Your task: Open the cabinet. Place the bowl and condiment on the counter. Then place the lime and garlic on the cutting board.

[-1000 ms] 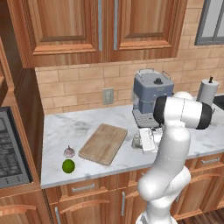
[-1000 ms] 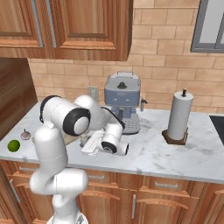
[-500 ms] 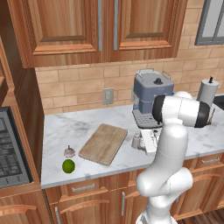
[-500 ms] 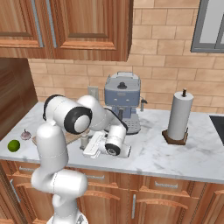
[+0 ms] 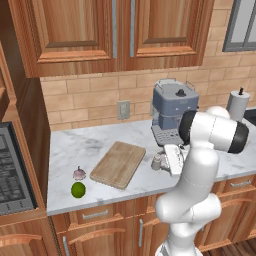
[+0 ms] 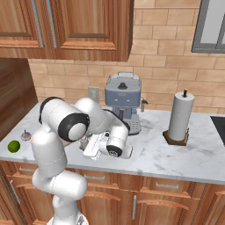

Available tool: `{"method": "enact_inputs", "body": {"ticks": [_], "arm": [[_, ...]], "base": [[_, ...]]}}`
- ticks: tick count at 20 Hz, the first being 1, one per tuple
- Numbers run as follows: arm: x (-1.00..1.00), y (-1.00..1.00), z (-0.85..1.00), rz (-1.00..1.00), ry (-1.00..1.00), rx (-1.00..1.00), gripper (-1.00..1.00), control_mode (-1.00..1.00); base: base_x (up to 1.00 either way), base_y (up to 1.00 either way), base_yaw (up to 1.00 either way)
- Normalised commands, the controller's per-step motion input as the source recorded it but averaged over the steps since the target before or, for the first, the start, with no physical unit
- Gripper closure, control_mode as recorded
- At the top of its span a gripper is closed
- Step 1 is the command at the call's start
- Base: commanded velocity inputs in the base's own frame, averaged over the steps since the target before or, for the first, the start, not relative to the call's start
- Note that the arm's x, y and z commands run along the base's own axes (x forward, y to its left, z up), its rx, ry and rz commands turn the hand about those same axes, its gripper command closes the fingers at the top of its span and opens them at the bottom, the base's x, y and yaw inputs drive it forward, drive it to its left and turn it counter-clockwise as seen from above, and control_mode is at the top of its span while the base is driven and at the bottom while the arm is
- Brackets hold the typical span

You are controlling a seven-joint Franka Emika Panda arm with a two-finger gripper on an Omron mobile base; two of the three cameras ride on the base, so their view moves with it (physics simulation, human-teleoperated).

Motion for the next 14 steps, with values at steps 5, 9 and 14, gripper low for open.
{"method": "enact_inputs", "body": {"ticks": [5,9,14], "arm": [[0.00,0.00,0.40,0.00,-0.13,0.00,-1.00,-1.00],[-0.08,-0.01,0.36,0.00,-0.13,0.00,-1.00,-1.00],[-0.55,-0.01,0.46,0.00,-0.16,0.00,-1.00,-1.00]], "base": [[0.00,0.00,0.00],[0.00,0.00,0.00],[0.00,0.00,0.00]]}}
